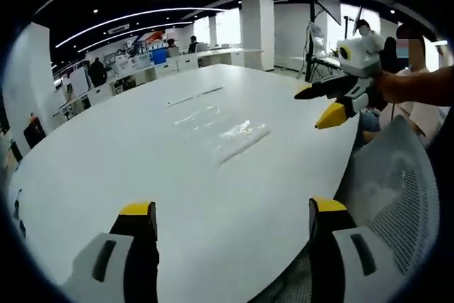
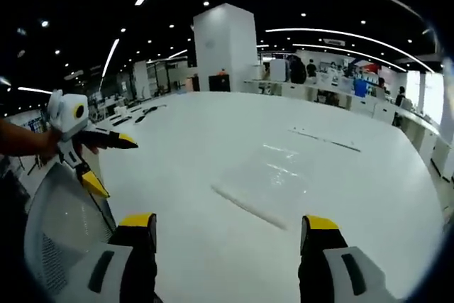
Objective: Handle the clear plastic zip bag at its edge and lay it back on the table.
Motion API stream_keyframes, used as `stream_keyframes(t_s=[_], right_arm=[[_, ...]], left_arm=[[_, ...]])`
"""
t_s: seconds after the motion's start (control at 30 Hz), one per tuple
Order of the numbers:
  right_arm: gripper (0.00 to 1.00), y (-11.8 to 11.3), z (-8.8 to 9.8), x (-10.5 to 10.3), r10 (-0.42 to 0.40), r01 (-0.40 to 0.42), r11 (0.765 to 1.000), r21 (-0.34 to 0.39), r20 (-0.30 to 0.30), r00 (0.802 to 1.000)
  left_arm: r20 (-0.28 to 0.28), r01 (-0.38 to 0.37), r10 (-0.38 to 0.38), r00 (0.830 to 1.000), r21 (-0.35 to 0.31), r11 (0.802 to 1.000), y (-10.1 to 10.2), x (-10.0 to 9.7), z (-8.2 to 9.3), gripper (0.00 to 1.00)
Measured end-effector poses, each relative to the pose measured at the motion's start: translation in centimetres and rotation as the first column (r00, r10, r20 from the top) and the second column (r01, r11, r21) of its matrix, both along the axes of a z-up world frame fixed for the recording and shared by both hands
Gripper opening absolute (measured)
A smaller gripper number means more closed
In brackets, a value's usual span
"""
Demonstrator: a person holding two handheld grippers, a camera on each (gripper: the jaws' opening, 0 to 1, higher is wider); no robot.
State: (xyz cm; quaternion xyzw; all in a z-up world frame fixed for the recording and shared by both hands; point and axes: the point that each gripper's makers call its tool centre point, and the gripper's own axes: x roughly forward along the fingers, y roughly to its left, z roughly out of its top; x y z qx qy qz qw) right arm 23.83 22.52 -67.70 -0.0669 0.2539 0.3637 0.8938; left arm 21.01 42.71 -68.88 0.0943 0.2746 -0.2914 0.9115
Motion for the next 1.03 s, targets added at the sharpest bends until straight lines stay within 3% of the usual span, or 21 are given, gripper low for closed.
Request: stream_keyframes(t_s=[0.23,0.37,0.5,0.63,0.73,0.9,1.03], right_arm=[[0.91,-1.4,0.7,-1.8,-0.056,0.055,0.998,0.044,0.040,0.998],[0.91,-2.1,0.2,-2.4,-0.089,0.087,0.995,0.048,0.040,0.995],[0.93,-2.4,-0.8,-2.6,-0.129,0.127,0.991,0.049,0.040,0.991],[0.97,-2.4,-1.7,-2.5,-0.149,0.147,0.988,0.051,0.040,0.988],[0.95,-2.4,-1.5,-2.5,-0.160,0.157,0.985,0.064,0.033,0.987],[0.88,-3.1,-2.5,-2.2,-0.175,0.175,0.982,0.071,-0.002,0.984],[0.90,-2.9,-2.4,-2.1,-0.162,0.160,0.986,0.049,0.028,0.986]], left_arm=[[0.023,-0.010,0.009,1.000,0.020,1.000,0.4,-1.3,-0.2,0.87],[0.033,-0.023,0.022,0.999,0.024,0.999,0.8,-1.7,-1.0,0.85],[0.049,-0.076,0.079,0.996,-0.045,0.996,0.9,-1.5,-1.0,0.84],[0.085,-0.052,0.052,0.995,-0.007,0.999,0.4,-1.5,-1.1,0.84],[0.046,-0.055,0.055,0.997,-0.014,0.998,0.3,-1.7,-1.9,0.86],[0.056,-0.053,0.054,0.997,-0.017,0.998,0.1,-1.5,-1.8,0.87],[0.070,-0.063,0.064,0.996,-0.016,0.998,0.2,-1.3,-1.5,0.87]])
